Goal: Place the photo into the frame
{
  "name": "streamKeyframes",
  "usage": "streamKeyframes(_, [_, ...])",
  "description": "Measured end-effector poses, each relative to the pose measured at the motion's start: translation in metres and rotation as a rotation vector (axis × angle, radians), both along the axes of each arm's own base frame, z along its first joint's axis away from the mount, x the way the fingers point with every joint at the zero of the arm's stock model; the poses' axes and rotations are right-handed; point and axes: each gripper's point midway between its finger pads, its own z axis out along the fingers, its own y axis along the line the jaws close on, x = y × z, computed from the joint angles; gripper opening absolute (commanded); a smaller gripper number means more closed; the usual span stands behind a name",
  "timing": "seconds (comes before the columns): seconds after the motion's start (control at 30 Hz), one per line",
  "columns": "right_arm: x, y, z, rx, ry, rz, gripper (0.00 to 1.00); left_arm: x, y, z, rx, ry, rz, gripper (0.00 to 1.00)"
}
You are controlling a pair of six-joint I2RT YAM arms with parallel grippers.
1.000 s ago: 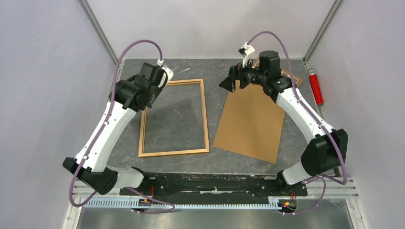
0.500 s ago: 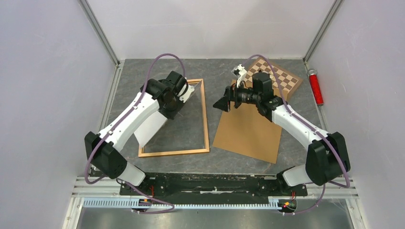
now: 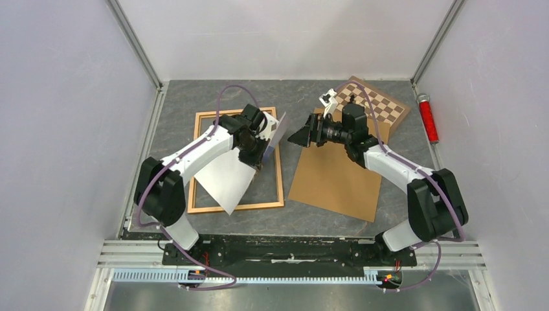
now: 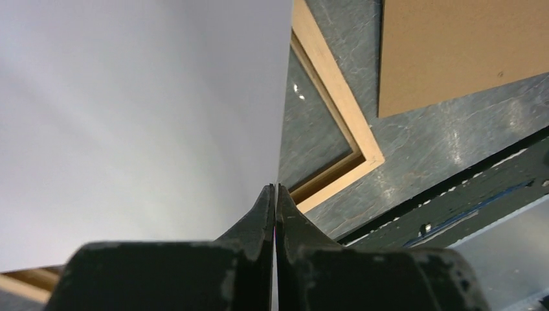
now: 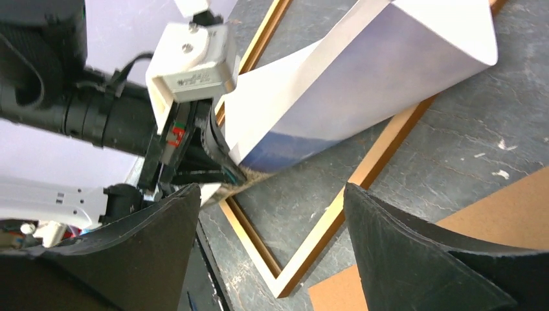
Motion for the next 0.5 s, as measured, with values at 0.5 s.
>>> streamKeyframes(0.5, [0.028, -0.006, -0.06, 0.0, 0.221, -0.114, 0.83, -0.003, -0.039, -0.031, -0.173, 0.072, 0.088, 0.11])
